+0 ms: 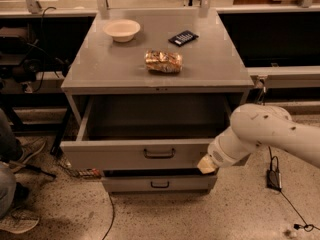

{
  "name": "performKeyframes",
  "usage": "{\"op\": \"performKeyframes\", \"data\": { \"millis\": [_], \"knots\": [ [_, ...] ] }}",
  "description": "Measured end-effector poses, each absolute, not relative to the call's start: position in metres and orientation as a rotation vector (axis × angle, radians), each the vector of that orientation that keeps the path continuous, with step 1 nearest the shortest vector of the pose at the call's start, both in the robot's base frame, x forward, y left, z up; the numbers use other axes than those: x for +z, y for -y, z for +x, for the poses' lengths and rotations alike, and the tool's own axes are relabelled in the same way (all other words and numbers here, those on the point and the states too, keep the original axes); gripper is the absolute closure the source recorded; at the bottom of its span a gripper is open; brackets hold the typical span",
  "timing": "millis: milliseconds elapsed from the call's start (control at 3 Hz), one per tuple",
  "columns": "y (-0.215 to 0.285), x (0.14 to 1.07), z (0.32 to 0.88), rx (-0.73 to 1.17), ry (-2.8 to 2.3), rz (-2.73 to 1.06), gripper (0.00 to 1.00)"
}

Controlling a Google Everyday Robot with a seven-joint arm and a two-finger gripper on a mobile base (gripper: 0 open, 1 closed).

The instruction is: Close top drawer

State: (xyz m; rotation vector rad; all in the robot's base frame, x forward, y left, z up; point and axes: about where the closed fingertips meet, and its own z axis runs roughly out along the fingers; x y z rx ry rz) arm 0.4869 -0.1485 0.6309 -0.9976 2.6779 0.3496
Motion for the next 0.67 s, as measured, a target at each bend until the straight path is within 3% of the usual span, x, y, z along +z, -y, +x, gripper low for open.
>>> {"op": "performKeyframes", "data": {
  "millis": [667],
  "knots": [
    [0.106,0.619,0.540,0.386,-2.572,-1.051,1.00]
  ]
}}
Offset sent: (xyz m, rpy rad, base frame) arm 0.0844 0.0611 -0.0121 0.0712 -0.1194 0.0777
